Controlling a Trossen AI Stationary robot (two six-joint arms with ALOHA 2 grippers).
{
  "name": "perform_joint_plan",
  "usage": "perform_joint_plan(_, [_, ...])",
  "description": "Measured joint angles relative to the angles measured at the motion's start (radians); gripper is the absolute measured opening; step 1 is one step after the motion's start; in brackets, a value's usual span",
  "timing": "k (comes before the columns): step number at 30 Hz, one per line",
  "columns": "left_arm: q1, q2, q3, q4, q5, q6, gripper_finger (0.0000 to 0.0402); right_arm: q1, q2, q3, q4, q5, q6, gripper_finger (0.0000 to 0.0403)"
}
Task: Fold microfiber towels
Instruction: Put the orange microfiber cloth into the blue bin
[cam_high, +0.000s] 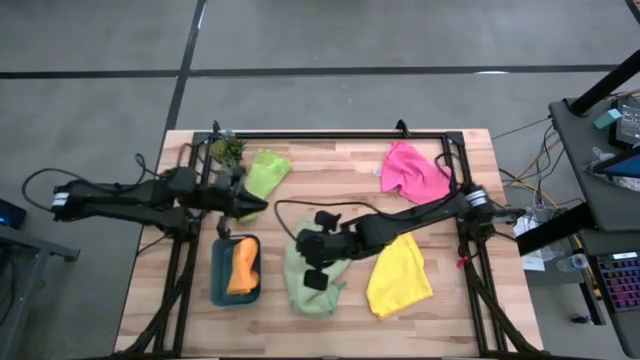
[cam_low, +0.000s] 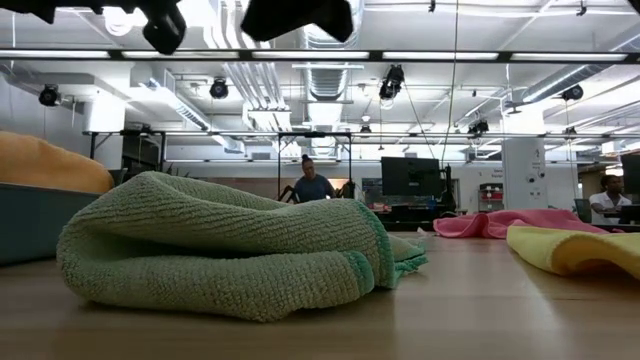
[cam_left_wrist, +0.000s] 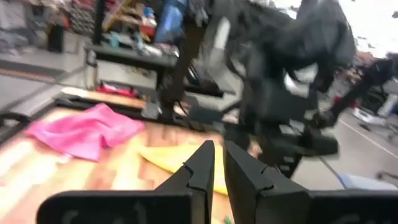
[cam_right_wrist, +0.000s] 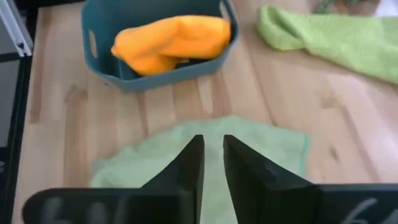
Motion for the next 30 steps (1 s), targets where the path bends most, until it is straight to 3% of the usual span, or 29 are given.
perform_joint_plan(9, [-0.064, 0.161, 0.032, 0.032, -0.018, -0.134, 0.0020, 0.001, -0.287, -0.428, 0.362, -0.001, -0.112, 0.0038])
perform_joint_plan(15, [-0.108, 0.286, 0.080, 0.007, -0.023, -0.235, 0.0017, -0.002, -0.424, -0.622, 0.547, 0.000, -0.268, 0.0038])
perform_joint_plan(19, [-0.151, 0.385, 0.147, -0.159, -0.059, -0.326, 0.0003, -0.001, -0.502, -0.727, 0.672, -0.001, -0.353, 0.0038])
perform_joint_plan(30, [-0.347, 0.610, 0.460, -0.915, -0.070, -0.588, 0.0000, -0.004, -0.628, -0.954, 0.930, -0.005, -0.447, 0.0038])
